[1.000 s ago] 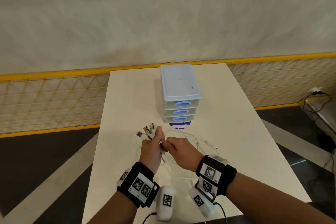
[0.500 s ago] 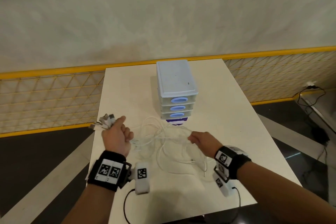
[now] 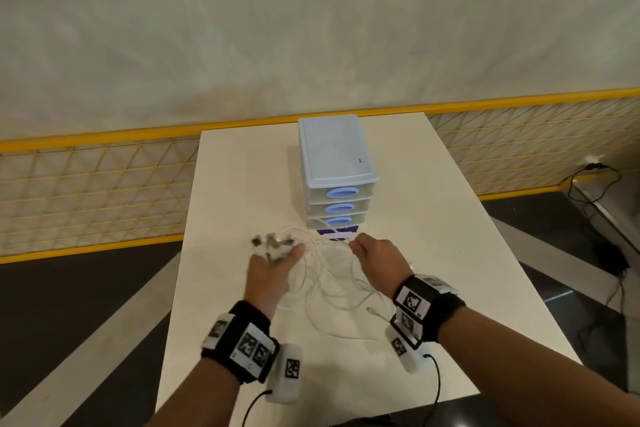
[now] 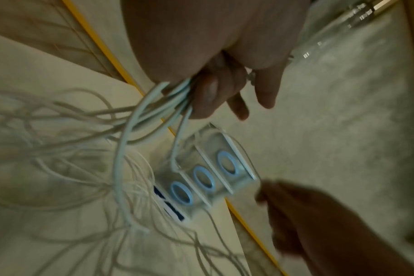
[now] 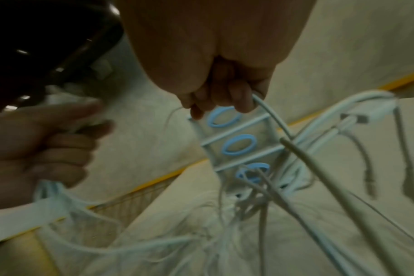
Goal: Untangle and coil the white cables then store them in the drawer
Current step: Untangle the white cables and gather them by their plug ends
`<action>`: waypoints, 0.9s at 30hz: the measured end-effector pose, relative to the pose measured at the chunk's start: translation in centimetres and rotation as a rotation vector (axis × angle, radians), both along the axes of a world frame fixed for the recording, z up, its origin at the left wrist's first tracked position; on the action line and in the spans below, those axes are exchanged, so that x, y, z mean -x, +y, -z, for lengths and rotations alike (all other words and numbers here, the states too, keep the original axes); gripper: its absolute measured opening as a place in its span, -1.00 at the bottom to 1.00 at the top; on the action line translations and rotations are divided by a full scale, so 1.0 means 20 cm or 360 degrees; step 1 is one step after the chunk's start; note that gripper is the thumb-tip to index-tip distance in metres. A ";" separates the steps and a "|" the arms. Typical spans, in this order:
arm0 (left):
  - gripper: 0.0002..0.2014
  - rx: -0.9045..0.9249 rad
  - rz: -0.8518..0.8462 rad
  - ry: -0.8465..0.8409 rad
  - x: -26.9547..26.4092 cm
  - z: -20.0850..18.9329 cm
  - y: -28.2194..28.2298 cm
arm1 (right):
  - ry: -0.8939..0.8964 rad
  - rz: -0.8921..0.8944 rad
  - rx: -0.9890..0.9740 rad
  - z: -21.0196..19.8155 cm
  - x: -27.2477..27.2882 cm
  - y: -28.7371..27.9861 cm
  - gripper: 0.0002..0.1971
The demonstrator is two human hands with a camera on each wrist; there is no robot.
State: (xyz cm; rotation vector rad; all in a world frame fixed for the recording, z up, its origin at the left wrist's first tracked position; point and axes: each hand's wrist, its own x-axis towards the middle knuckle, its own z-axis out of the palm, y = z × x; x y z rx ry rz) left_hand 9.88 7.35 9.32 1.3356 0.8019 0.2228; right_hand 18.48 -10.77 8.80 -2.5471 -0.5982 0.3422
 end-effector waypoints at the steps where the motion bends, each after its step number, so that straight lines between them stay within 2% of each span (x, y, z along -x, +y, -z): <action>1: -0.71 -0.0028 0.0103 0.0018 -0.02 -0.01 -0.06 | -0.0035 -0.0075 0.0002 -0.03 0.03 0.04 -0.68; 3: -0.65 -0.0027 0.0214 0.0042 -0.04 -0.02 -0.15 | -0.0084 -0.0202 -0.0015 -0.07 0.08 0.10 -0.69; 5: -0.61 0.0027 0.0202 0.0038 -0.06 -0.03 -0.18 | -0.0106 -0.0257 -0.0059 -0.09 0.10 0.13 -0.69; 9: -0.68 0.0238 0.0048 0.0016 -0.07 -0.04 -0.19 | -0.0040 -0.0315 -0.0238 -0.11 0.12 0.13 -0.48; 14: -0.79 0.0145 -0.0112 -0.0031 -0.10 -0.07 -0.16 | 0.0186 -0.0271 -0.0213 -0.08 0.05 0.06 -0.69; 20: -0.82 0.0186 -0.0345 -0.0032 -0.10 -0.02 -0.07 | 0.0305 -0.0284 -0.0075 -0.01 -0.03 0.01 -0.70; 24: -0.89 0.0291 -0.0675 -0.0101 -0.09 -0.05 0.16 | 0.0352 -0.0134 0.0072 0.11 -0.06 -0.16 -0.70; 27: -0.88 0.0236 -0.0702 -0.0129 -0.09 -0.04 0.26 | 0.0352 -0.0037 0.0093 0.13 -0.09 -0.20 -0.70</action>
